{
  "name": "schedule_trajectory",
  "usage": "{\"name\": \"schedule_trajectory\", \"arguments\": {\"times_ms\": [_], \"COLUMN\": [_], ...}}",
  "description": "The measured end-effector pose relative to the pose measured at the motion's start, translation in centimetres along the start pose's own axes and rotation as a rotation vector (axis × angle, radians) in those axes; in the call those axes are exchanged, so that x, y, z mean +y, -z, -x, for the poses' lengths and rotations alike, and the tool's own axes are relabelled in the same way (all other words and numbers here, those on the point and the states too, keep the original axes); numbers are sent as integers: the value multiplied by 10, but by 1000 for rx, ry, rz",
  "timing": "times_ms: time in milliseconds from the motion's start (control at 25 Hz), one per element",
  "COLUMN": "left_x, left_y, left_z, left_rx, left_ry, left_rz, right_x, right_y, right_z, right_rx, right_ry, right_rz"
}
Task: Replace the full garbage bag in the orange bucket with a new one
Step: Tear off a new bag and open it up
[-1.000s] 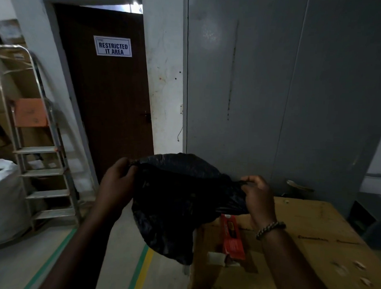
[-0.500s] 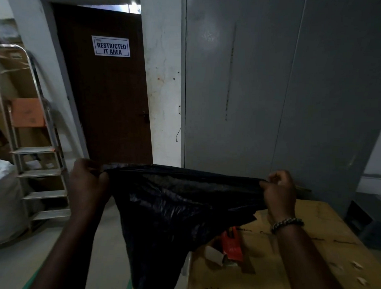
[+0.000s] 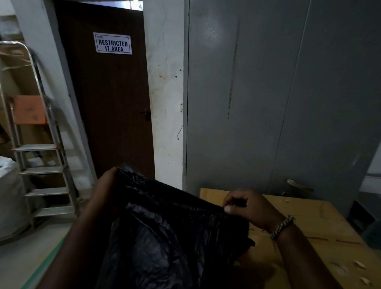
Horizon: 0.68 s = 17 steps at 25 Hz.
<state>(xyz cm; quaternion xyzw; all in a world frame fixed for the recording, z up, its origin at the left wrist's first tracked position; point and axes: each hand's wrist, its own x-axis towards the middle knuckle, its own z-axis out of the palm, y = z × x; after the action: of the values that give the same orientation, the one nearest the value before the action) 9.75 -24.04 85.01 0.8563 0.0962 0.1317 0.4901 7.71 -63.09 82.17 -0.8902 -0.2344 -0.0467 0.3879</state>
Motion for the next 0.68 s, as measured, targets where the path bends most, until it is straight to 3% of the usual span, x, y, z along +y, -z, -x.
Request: {"name": "schedule_trajectory", "arguments": {"times_ms": [120, 280, 440, 560, 680], "left_x": [-3, 25, 50, 60, 65], "left_y": [1, -18, -49, -71, -86], "left_z": [-10, 9, 42, 50, 48], "left_rx": [-48, -192, -338, -336, -263], "left_ry": [91, 26, -158, -235, -275], "left_rz": [212, 194, 108, 105, 104], "right_x": [8, 3, -13, -24, -36], "right_y": [-3, -7, -18, -25, -25], "right_z": [0, -9, -21, -27, -28], "right_rx": [-42, -76, 164, 213, 243], "right_ry": [-48, -35, -66, -85, 49], "right_rz": [177, 364, 127, -10, 11]}}
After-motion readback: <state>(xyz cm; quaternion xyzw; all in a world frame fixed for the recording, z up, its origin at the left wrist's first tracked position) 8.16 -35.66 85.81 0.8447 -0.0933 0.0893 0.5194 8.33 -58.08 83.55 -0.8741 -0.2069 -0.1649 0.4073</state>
